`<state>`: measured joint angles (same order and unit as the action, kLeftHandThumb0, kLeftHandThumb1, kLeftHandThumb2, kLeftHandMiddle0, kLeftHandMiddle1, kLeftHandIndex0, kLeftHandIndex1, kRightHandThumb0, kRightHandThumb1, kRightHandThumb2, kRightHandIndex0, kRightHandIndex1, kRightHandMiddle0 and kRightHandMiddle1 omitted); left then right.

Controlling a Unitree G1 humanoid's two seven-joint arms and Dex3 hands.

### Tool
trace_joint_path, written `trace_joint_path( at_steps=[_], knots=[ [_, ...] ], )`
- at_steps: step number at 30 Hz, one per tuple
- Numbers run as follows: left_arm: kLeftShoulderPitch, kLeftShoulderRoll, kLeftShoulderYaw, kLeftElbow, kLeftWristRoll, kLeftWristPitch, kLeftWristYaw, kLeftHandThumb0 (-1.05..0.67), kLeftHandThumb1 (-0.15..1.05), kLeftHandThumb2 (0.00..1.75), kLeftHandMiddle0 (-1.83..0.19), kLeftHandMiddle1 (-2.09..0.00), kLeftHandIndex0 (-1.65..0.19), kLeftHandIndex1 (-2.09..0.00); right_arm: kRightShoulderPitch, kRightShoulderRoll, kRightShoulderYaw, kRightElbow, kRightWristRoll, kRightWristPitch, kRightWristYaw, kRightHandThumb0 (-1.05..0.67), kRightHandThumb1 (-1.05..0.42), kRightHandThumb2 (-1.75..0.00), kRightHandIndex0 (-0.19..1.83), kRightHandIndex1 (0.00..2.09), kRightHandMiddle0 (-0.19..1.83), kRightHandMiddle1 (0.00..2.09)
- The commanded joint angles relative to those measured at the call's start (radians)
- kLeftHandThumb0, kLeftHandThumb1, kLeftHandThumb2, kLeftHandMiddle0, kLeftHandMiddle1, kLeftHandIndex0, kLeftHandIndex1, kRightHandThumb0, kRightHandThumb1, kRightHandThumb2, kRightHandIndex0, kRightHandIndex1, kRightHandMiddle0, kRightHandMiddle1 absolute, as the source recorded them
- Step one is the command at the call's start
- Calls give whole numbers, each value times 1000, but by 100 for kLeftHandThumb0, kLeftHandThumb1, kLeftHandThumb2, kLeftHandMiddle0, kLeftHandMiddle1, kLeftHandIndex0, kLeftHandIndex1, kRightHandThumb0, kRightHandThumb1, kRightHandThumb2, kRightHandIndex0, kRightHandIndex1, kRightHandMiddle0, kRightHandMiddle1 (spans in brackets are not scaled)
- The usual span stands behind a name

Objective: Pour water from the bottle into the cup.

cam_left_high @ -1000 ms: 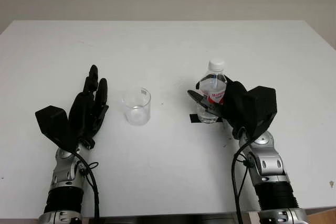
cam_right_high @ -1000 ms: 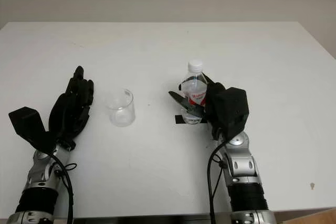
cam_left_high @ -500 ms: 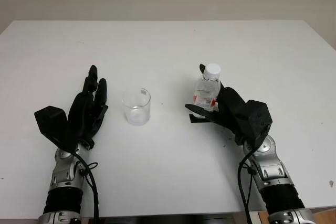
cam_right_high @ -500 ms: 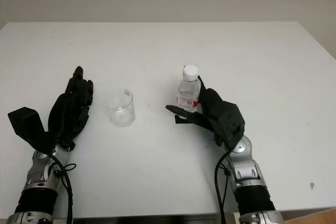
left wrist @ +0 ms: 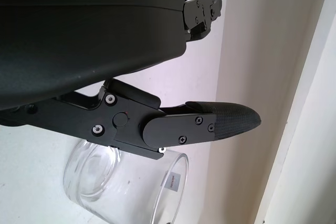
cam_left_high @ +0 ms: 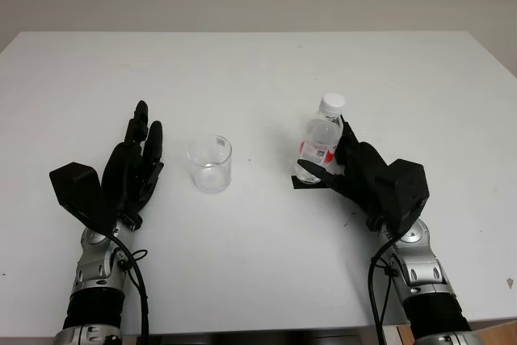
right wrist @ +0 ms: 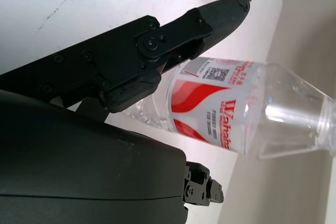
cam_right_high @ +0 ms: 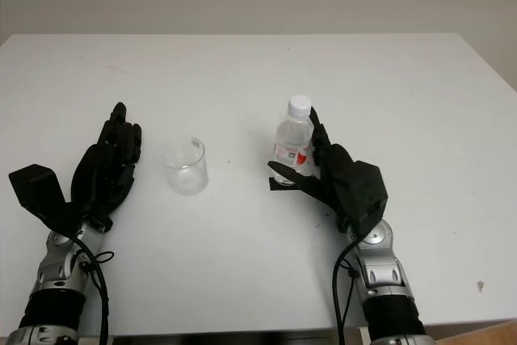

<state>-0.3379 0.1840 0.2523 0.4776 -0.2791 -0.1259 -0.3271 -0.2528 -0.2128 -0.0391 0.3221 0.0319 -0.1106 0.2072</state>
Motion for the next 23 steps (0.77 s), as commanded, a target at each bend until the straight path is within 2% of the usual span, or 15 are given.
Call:
trace_joint_path(
  at_steps=[1, 7, 15, 23],
  knots=[
    [18, 7, 5, 11, -5, 4, -5, -73, 105, 45, 18, -5, 18, -5, 41, 11, -12, -43, 17, 4, -2, -94, -93, -6, -19, 0, -19, 0],
    [8, 5, 5, 22, -6, 2, -12, -72, 105, 45, 19, -5, 19, -4, 105, 40, 5, -126, 7, 38, -30, -98, -95, -6, -19, 0, -19, 0],
    [4, 5, 2, 21, -7, 5, -17, -73, 105, 47, 19, -3, 19, -1, 125, 129, 32, -160, 49, 54, -33, -93, -92, -5, -19, 0, -19, 0],
    [17, 2, 5, 9, -9, 5, -9, -73, 105, 46, 18, -5, 18, -3, 122, 135, 60, -169, 12, 53, -41, -97, -92, -5, -19, 0, -19, 0]
  ],
)
